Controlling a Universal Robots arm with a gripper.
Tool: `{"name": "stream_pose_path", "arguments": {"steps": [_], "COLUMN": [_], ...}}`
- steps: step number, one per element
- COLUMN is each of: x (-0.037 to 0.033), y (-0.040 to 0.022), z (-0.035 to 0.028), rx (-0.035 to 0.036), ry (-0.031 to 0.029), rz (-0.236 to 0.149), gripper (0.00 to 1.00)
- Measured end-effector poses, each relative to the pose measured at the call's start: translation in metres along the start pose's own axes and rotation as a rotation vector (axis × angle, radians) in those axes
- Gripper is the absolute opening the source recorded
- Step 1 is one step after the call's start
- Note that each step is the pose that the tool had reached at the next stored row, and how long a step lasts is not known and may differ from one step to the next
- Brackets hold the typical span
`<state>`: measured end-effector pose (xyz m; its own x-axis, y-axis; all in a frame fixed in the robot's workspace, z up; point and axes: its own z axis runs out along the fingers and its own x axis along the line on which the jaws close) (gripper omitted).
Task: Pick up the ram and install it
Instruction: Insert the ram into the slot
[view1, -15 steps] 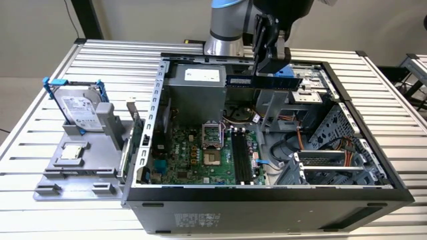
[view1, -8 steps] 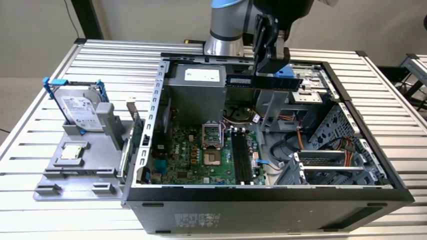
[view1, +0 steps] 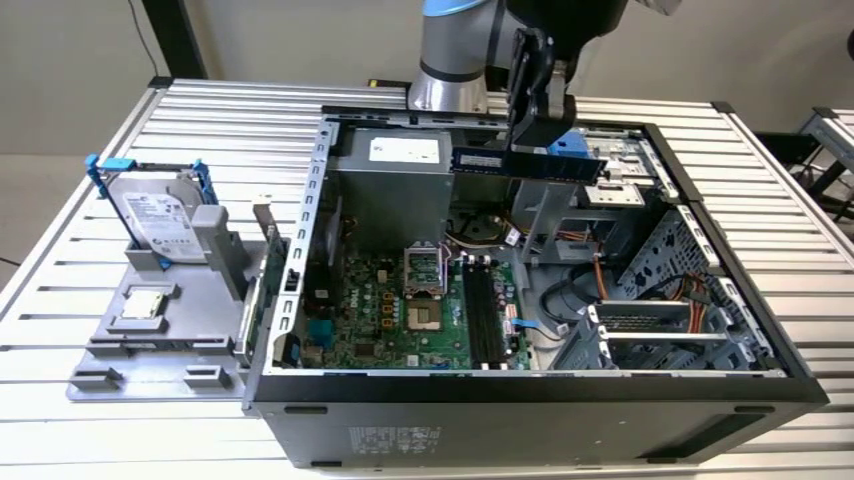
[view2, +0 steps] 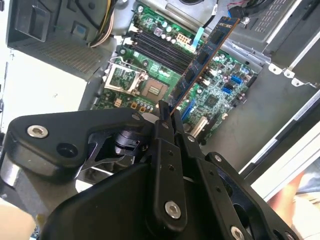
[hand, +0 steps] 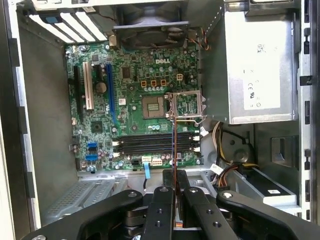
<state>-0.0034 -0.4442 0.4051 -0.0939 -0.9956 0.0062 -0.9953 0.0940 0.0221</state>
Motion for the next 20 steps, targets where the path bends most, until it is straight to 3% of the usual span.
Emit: {"name": "stream_pose_path", "arguments": {"steps": [7, 14, 20], "x": [0.0, 0.0, 0.0], "y": [0.0, 0.0, 0.0], "z": [0.0, 0.0, 0.0], "rx": [-0.0001, -0.0004, -0.0005], "ry": [-0.0002, -0.0016, -0.0017], "rz": [0.013, 0.075, 0.077], "gripper": [0.0, 0.0, 0.0]}}
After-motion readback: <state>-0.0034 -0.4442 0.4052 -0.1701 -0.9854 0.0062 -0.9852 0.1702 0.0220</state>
